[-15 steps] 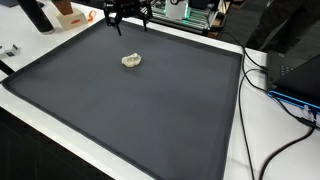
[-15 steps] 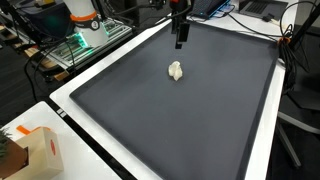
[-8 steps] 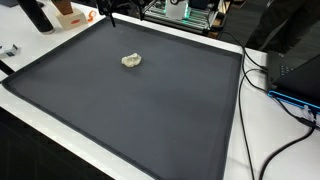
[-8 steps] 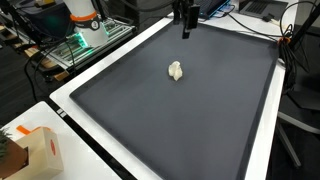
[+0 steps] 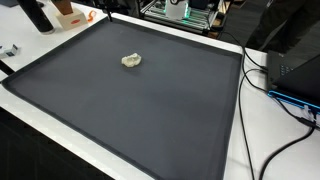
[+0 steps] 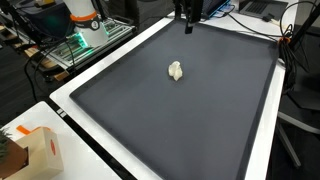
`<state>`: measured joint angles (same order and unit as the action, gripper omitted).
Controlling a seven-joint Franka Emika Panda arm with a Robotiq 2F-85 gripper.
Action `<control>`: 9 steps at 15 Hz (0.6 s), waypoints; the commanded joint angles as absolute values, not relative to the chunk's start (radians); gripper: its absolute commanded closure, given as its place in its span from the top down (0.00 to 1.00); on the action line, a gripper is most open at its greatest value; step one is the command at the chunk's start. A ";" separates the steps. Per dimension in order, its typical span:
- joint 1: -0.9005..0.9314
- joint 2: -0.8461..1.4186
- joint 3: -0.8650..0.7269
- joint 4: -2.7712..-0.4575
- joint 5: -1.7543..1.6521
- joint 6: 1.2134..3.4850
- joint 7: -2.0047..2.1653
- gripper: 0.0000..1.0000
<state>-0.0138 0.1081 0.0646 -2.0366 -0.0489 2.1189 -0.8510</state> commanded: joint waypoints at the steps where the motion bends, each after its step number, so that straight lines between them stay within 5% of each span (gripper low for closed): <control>1: -0.013 0.129 0.060 -2.046 -0.008 2.134 -0.883 1.00; 9: -0.024 0.245 0.070 -2.138 -0.012 2.396 -0.870 1.00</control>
